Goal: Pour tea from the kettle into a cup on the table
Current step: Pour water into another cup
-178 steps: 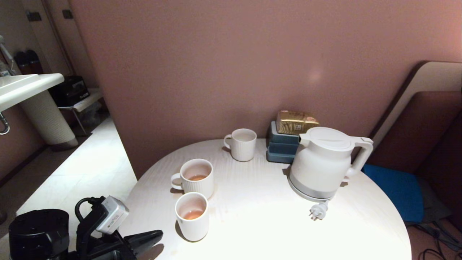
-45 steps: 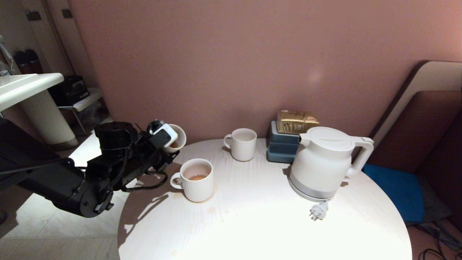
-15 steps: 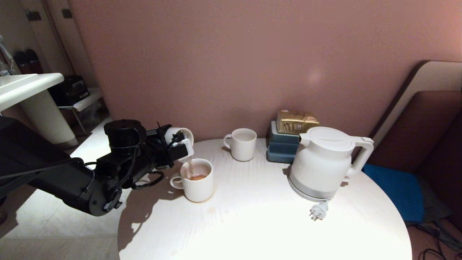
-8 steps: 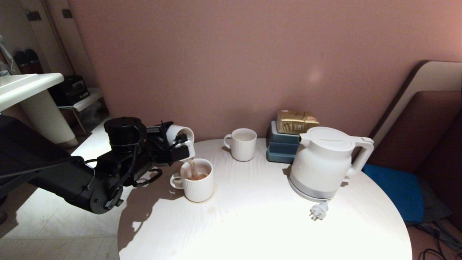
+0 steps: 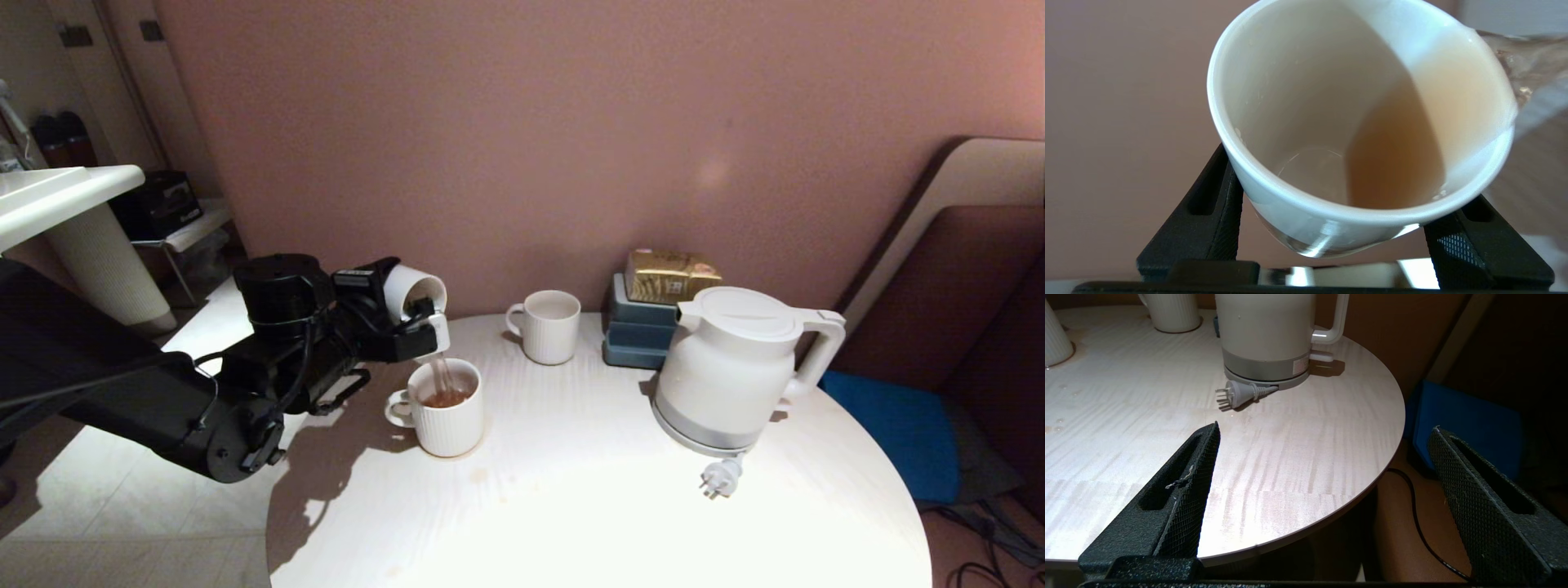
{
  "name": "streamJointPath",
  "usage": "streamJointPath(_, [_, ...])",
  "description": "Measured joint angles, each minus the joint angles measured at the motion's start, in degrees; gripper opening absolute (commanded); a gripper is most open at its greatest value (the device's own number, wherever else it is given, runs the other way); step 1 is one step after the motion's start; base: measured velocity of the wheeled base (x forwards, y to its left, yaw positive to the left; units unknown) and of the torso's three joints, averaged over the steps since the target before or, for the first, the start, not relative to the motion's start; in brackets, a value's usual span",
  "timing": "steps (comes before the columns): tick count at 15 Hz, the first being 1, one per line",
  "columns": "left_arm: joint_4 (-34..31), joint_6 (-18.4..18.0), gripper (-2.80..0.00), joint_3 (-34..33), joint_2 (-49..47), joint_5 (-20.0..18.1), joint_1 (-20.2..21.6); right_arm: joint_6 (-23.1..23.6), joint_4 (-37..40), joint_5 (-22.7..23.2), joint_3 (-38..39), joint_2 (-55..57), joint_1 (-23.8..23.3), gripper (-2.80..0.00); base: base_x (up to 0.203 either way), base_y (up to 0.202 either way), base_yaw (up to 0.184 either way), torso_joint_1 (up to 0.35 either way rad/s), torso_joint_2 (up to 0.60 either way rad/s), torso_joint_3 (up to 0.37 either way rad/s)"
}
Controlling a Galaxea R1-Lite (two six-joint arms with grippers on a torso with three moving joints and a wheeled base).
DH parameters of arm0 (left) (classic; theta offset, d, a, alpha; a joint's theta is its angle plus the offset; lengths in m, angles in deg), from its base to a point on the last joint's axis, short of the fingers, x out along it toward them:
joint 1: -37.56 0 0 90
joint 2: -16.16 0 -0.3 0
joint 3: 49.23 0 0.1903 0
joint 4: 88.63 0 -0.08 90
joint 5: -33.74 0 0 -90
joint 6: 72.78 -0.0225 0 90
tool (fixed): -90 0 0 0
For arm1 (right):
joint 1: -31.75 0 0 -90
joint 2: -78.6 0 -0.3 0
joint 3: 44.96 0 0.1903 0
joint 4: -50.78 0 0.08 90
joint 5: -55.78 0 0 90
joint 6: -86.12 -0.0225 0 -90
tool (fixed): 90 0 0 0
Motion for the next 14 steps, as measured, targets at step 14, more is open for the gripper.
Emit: streamJointPath(14, [1.2, -2.9, -2.80, -0.4, 0.2, -0.1, 0.0, 0.0, 0.0, 0.0, 0.0, 0.0, 0.0, 0.00, 0.000, 0.000, 0.000, 0.000, 0.00, 0.000])
